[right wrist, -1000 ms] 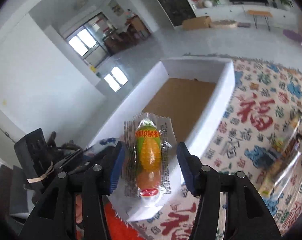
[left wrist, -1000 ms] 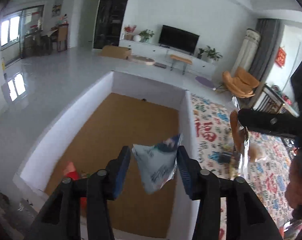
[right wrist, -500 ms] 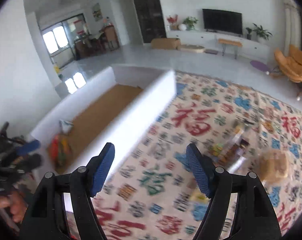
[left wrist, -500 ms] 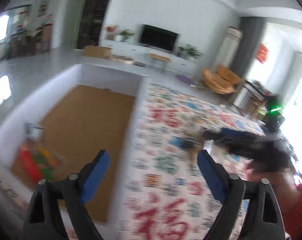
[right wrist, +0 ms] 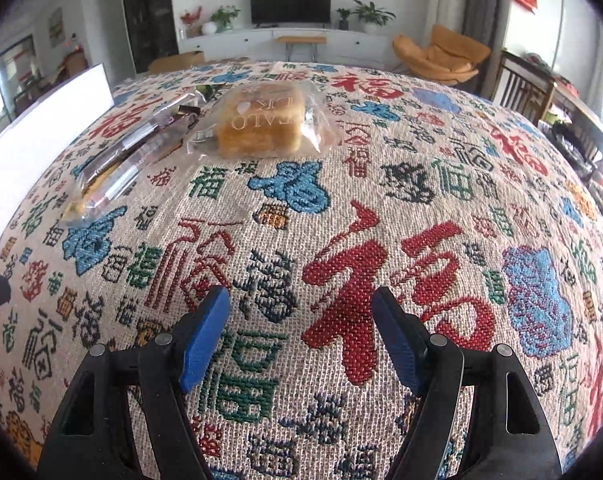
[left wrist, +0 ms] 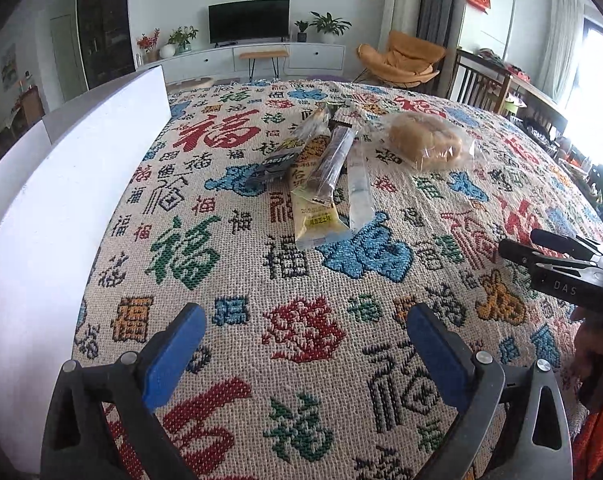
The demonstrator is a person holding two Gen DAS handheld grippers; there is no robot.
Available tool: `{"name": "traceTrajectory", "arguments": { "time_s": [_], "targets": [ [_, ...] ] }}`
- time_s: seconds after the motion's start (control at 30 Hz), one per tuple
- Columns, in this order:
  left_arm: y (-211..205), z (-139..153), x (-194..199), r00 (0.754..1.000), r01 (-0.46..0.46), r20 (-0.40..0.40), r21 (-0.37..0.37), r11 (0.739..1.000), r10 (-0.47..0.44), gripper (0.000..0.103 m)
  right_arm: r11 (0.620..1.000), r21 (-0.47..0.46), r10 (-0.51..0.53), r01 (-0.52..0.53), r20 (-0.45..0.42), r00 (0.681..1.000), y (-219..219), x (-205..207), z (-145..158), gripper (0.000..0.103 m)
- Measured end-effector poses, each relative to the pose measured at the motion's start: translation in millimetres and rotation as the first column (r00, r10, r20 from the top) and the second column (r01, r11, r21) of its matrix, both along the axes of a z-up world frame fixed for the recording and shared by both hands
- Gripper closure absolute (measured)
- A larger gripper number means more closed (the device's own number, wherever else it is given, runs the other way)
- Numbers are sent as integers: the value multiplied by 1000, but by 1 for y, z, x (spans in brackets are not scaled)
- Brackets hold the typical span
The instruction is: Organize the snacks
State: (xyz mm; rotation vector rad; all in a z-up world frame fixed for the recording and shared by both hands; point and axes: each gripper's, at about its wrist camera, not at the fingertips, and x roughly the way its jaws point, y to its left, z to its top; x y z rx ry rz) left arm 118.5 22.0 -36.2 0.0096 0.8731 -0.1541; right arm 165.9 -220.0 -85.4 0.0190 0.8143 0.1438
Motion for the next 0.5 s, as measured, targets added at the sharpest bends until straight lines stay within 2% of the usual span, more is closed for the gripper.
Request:
{"name": "traceTrajectory", "arguments": {
  "time_s": [0.13, 0.27, 0.43, 0.5],
  "targets": [
    [-8, -16, 2, 999, 31, -43, -17, 999, -32, 3, 1000, 5, -9, 9, -28, 1000, 2, 10, -6, 23],
    [-12, -26, 3, 999, 28, -45, 15, 1000, -27, 3, 1000, 2, -12, 13, -30, 999, -1, 10, -9, 21],
    [-2, -25, 5, 999, 13, -48, -54, 998, -16, 3, 1000, -6, -14, 14, -28, 1000, -5, 7, -13, 20],
    [-1, -25, 5, 999, 11, -45, -60, 998, -14, 3, 1000, -6, -14, 14, -28, 1000, -5, 7, -13, 20]
  ]
}}
